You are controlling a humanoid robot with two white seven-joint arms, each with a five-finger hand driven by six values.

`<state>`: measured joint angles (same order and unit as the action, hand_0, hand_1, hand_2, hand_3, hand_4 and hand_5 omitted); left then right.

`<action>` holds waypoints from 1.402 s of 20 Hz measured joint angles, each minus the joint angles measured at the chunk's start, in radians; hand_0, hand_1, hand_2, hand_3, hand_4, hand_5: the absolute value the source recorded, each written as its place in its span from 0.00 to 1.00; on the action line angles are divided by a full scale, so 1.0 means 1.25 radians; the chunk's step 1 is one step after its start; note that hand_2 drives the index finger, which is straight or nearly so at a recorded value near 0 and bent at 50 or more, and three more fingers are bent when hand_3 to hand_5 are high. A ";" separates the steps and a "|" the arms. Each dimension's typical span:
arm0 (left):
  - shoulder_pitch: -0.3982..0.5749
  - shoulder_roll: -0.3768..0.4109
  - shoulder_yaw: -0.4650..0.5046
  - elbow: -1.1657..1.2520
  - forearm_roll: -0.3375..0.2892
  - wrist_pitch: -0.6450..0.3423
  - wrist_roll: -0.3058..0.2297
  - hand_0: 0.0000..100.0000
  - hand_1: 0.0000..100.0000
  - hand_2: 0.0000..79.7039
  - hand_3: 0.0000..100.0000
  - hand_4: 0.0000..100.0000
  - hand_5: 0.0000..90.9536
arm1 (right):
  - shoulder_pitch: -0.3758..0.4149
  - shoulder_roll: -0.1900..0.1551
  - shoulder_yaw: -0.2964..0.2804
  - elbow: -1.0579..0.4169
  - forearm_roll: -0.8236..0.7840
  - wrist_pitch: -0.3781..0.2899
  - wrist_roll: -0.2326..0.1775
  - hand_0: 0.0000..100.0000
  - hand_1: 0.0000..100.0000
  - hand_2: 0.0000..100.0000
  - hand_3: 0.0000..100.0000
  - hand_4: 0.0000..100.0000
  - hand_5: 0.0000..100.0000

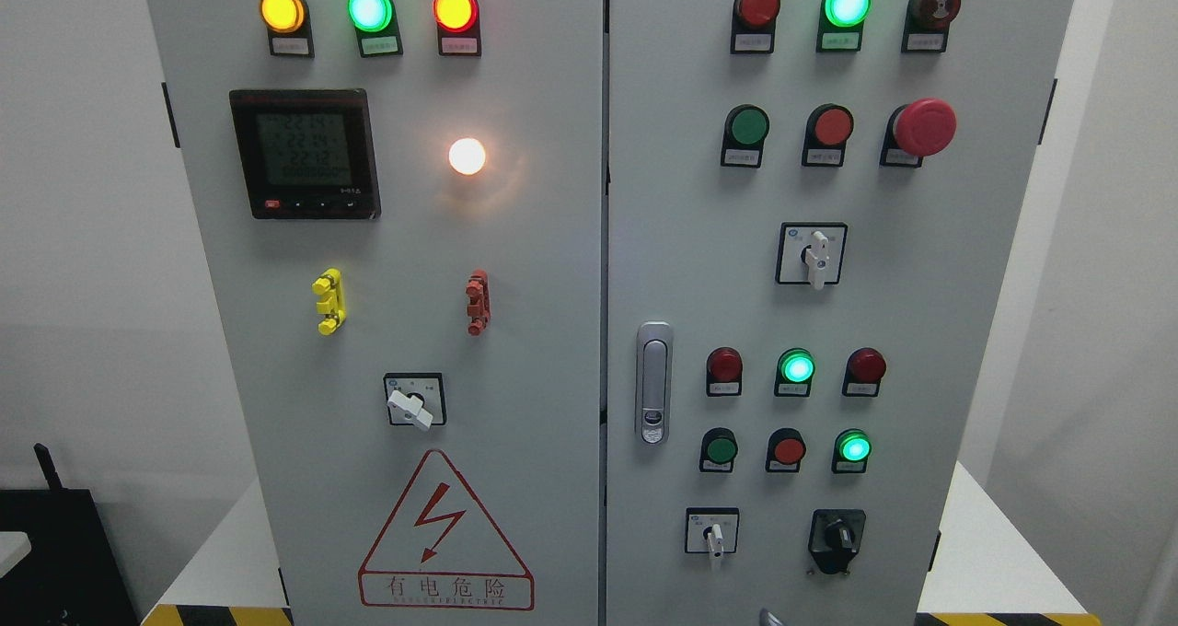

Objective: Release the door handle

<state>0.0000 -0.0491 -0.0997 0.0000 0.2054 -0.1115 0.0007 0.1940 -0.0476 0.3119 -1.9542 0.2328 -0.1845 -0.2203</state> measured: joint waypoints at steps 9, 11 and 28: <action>0.000 0.000 0.000 0.000 0.000 0.000 0.000 0.12 0.39 0.00 0.00 0.00 0.00 | 0.001 0.029 0.004 0.006 0.133 -0.006 -0.040 0.41 0.08 0.00 0.62 0.55 0.63; 0.000 0.000 0.000 0.000 0.000 0.000 0.000 0.12 0.39 0.00 0.00 0.00 0.00 | 0.000 0.038 0.005 0.012 0.167 -0.006 -0.064 0.41 0.10 0.00 0.63 0.53 0.61; 0.000 0.000 0.000 0.000 0.000 0.000 0.000 0.12 0.39 0.00 0.00 0.00 0.00 | -0.007 0.114 -0.024 0.075 0.636 0.001 -0.215 0.42 0.17 0.00 0.68 0.55 0.62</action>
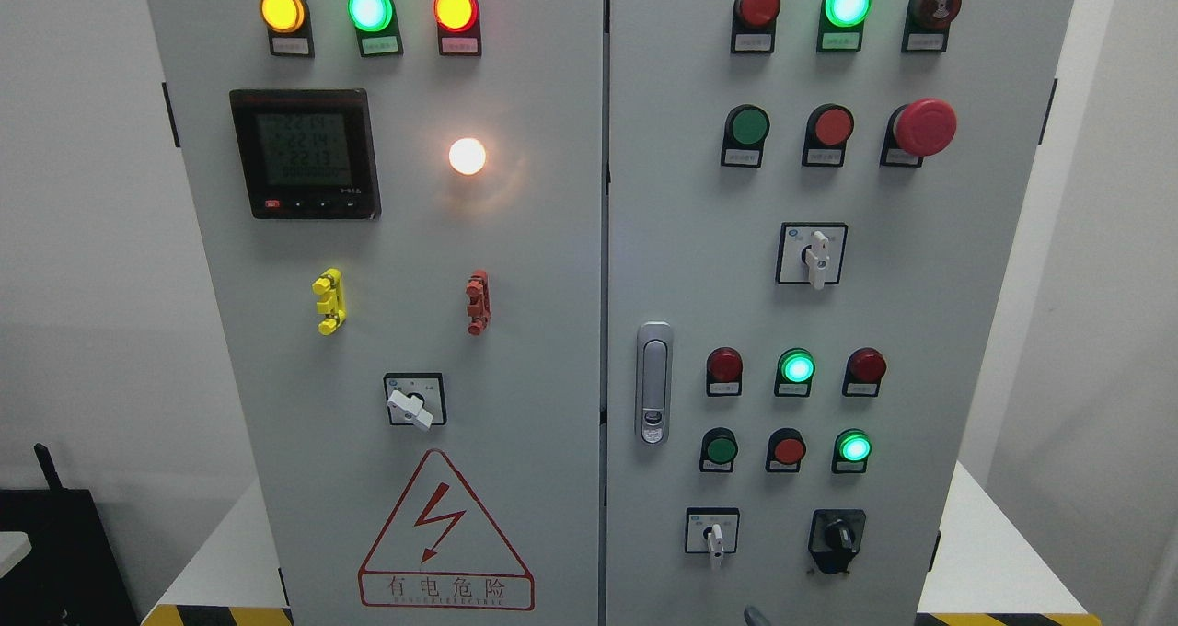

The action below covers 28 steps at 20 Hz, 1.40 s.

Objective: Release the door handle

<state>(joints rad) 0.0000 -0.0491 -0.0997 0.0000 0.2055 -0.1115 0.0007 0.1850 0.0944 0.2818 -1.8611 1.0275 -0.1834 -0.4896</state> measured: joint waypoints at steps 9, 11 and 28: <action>0.000 0.000 0.000 0.000 0.000 0.000 0.000 0.12 0.39 0.00 0.00 0.00 0.00 | -0.053 0.014 -0.037 0.037 0.198 0.048 -0.003 0.41 0.20 0.00 0.71 0.57 0.64; 0.000 0.000 0.000 0.000 0.000 0.000 0.000 0.12 0.39 0.00 0.00 0.00 0.00 | -0.066 0.016 -0.042 0.046 0.229 0.066 0.001 0.40 0.20 0.00 0.71 0.57 0.64; 0.000 0.000 0.000 0.000 0.000 0.000 0.000 0.12 0.39 0.00 0.00 0.00 0.00 | -0.156 0.026 -0.047 0.095 0.343 0.167 0.040 0.35 0.19 0.00 0.70 0.69 0.89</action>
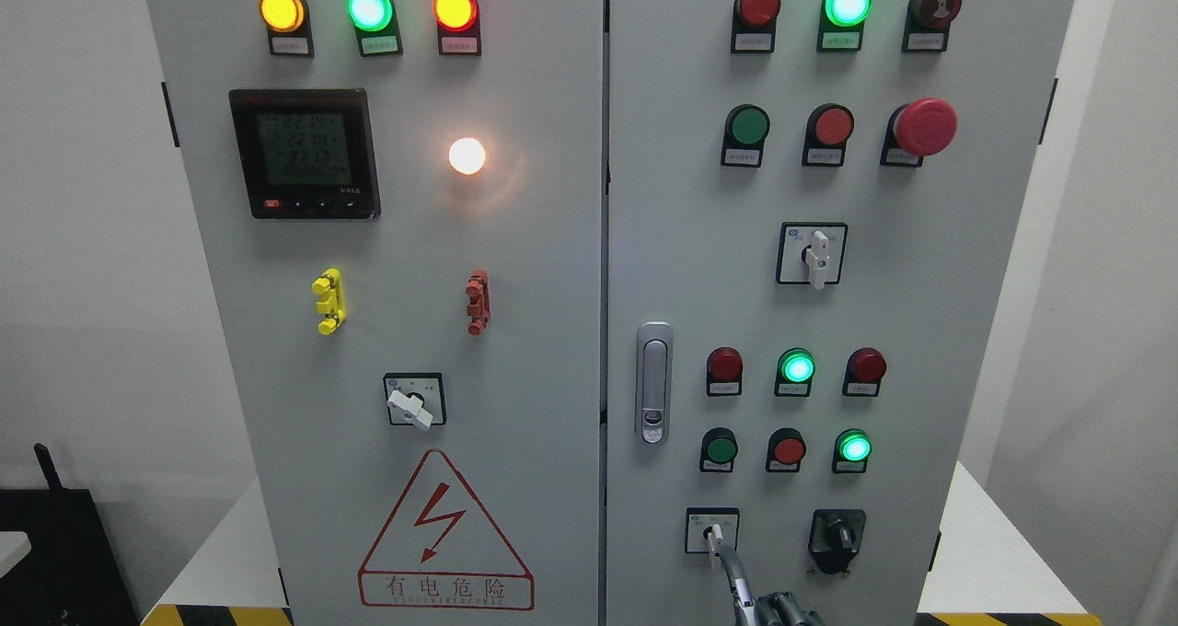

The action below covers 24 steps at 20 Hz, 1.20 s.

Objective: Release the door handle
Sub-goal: 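Raise the right hand toward the silver door latch handle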

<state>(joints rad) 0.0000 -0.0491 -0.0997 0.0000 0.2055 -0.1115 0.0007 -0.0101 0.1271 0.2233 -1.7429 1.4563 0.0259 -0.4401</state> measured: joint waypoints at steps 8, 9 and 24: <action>0.000 0.000 0.000 0.000 0.000 0.000 0.000 0.12 0.39 0.00 0.00 0.00 0.00 | -0.054 0.003 0.011 0.010 0.009 0.002 -0.002 0.35 0.19 0.00 0.76 0.76 0.96; 0.000 0.000 0.000 0.000 0.000 0.000 0.000 0.12 0.39 0.00 0.00 0.00 0.00 | -0.061 0.003 0.012 0.012 0.010 0.002 0.001 0.35 0.19 0.00 0.76 0.76 0.97; 0.000 0.000 0.000 0.000 0.000 0.000 0.000 0.12 0.39 0.00 0.00 0.00 0.00 | -0.163 0.005 0.035 0.057 0.015 0.025 0.044 0.34 0.19 0.00 0.79 0.78 0.97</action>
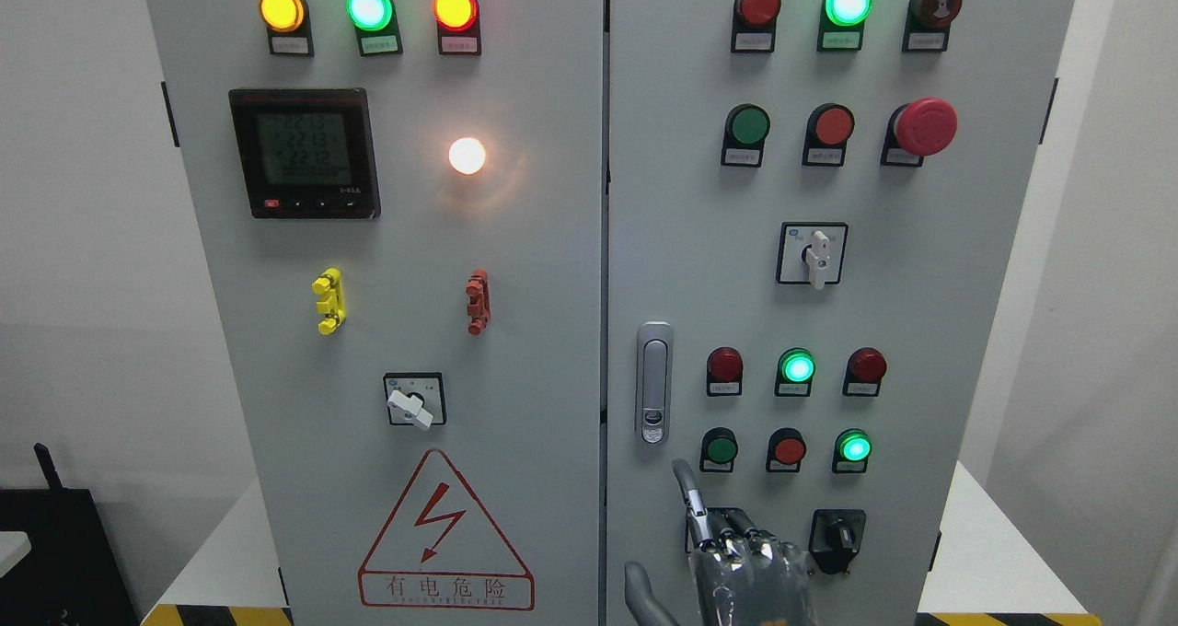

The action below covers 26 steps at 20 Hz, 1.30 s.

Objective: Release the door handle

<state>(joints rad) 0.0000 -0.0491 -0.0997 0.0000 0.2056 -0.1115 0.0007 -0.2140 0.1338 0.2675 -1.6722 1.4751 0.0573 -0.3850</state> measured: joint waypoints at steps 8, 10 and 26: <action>0.000 0.000 0.000 0.000 0.000 0.000 0.000 0.12 0.39 0.00 0.00 0.00 0.00 | -0.041 0.000 0.009 0.030 0.000 0.013 0.007 0.35 0.18 0.00 0.79 0.78 0.97; 0.000 0.000 0.000 0.000 0.000 0.000 0.000 0.12 0.39 0.00 0.00 0.00 0.00 | -0.048 0.001 0.010 0.038 -0.001 0.015 0.008 0.35 0.18 0.00 0.79 0.78 0.97; 0.000 0.000 0.000 0.000 0.000 0.000 0.000 0.12 0.39 0.00 0.00 0.00 0.00 | -0.075 0.001 0.016 0.074 -0.007 0.019 0.023 0.36 0.17 0.00 0.80 0.78 0.97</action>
<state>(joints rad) 0.0000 -0.0491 -0.0997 0.0000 0.2055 -0.1115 0.0007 -0.3083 0.1354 0.2873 -1.5800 1.4659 0.0807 -0.3561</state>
